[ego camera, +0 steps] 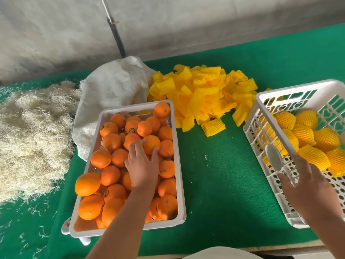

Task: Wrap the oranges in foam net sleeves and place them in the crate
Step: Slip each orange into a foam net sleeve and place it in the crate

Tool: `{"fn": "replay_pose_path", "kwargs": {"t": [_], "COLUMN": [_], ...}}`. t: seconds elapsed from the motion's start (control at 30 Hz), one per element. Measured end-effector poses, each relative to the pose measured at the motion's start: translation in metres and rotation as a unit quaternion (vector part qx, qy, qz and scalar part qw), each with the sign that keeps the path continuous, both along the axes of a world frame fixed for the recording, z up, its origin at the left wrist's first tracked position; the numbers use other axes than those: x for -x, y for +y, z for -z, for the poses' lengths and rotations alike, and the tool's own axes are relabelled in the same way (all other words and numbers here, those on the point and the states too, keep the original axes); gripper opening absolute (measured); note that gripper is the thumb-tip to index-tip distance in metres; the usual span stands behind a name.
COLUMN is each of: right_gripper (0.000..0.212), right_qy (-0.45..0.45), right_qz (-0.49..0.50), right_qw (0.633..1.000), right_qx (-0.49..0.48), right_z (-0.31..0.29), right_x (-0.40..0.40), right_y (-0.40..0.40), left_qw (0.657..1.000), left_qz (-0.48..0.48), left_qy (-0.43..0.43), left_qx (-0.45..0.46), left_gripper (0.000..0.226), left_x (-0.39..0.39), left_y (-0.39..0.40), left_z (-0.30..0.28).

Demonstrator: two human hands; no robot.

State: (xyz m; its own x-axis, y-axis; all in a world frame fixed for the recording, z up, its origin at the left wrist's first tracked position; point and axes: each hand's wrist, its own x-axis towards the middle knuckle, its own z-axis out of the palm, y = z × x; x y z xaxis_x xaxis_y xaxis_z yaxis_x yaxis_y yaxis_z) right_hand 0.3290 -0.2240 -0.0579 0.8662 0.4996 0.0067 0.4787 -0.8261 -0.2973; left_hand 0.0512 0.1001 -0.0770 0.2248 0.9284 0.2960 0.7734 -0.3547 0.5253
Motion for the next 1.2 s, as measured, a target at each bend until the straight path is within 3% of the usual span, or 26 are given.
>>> {"fn": "replay_pose_path", "kwargs": {"t": [0.27,0.5,1.0,1.2], "right_gripper": [0.071,0.071,0.069,0.061], "right_qy": [0.002,0.002,0.048,-0.024], "right_qz": [0.005,-0.007,0.002,-0.059], "right_qw": [1.0,1.0,0.998,0.992], "right_qx": [0.005,-0.002,-0.041,-0.113], "right_z": [-0.004,-0.005,-0.003,0.005], "right_x": [0.003,0.003,0.005,0.001], "right_y": [0.002,0.0,0.006,0.033], "left_qw": [1.0,0.999,0.998,0.994], "left_qz": [0.01,0.012,0.001,0.004], "left_qy": [-0.002,0.032,0.041,0.063], "left_qx": [-0.017,-0.013,-0.043,-0.087], "left_gripper": [0.036,0.051,0.058,0.065], "left_x": [0.004,0.003,0.002,-0.004], "left_y": [-0.005,-0.008,-0.001,0.003], "left_z": [-0.001,-0.004,0.009,0.031]}}
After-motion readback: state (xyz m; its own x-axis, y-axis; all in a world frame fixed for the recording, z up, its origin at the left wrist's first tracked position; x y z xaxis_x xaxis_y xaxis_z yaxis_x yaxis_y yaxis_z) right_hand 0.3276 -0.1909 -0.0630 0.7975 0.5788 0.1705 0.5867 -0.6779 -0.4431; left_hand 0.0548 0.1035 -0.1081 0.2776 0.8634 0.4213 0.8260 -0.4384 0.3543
